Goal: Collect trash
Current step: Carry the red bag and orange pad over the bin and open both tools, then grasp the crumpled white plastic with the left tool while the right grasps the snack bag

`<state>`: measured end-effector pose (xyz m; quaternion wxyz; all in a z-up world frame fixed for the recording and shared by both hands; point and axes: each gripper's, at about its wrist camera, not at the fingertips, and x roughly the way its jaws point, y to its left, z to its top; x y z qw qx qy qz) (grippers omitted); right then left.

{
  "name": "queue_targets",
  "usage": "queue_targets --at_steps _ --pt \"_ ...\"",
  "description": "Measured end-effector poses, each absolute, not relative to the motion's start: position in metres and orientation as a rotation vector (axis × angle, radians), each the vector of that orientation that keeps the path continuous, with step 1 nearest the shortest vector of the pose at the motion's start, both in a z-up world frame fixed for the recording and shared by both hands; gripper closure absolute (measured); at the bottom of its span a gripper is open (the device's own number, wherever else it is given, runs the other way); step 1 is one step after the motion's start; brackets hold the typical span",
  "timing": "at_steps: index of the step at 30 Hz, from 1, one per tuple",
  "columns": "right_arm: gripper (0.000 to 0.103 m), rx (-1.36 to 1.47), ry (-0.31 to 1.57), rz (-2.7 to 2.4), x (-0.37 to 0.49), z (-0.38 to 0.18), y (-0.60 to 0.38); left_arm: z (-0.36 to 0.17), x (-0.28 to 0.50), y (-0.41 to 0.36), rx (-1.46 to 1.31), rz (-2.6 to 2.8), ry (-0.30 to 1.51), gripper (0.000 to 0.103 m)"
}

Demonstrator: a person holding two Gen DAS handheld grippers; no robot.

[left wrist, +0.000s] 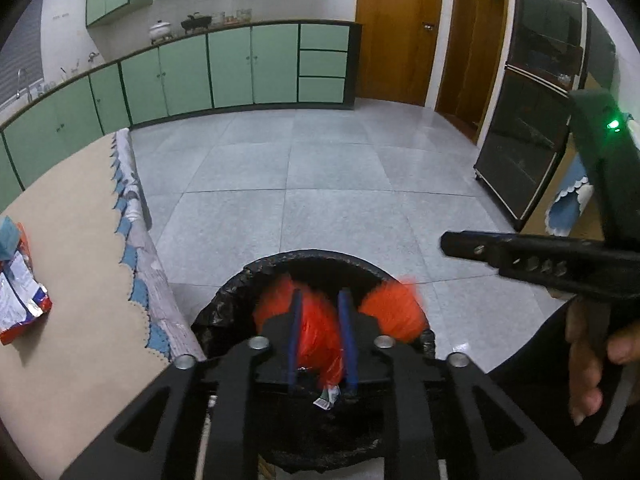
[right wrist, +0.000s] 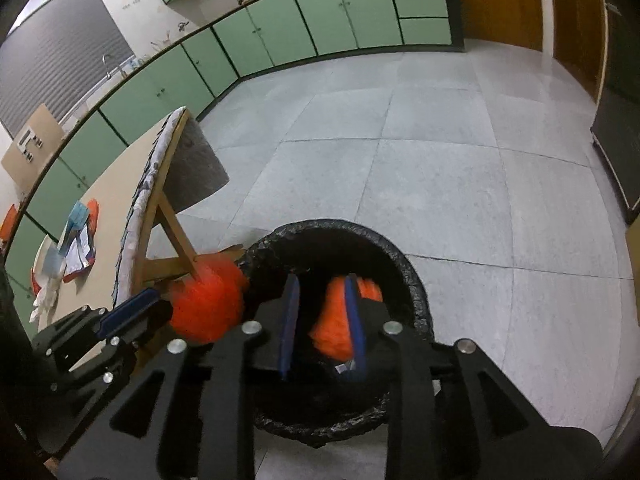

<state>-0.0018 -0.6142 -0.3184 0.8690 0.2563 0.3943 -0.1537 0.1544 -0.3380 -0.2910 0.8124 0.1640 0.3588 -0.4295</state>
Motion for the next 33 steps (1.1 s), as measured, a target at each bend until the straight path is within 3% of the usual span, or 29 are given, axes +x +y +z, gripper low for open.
queue_targets --at_steps 5,10,12,16,19,26,33 --pt "0.074 0.54 0.784 -0.317 -0.009 -0.304 -0.615 -0.286 0.155 -0.325 0.336 -0.883 0.753 0.069" --pt "0.07 0.45 0.724 -0.266 -0.014 -0.266 -0.588 -0.254 0.153 -0.286 0.277 -0.807 0.688 0.039" --pt "0.067 0.418 0.698 -0.234 -0.011 -0.251 -0.574 -0.239 0.153 -0.259 0.249 -0.754 0.666 0.036" --pt "0.059 0.389 0.667 -0.132 0.004 -0.226 -0.541 -0.215 0.158 -0.192 0.207 -0.598 0.612 0.022" --pt "0.054 0.356 0.67 -0.041 0.025 -0.218 -0.507 -0.202 0.164 -0.131 0.174 -0.456 0.568 0.019" --pt "0.054 0.29 0.677 0.132 0.077 -0.211 -0.427 -0.203 0.192 -0.017 0.147 -0.21 0.516 0.018" --pt "0.054 0.236 0.674 0.19 0.119 -0.212 -0.374 -0.218 0.218 0.027 0.105 -0.149 0.515 0.018"
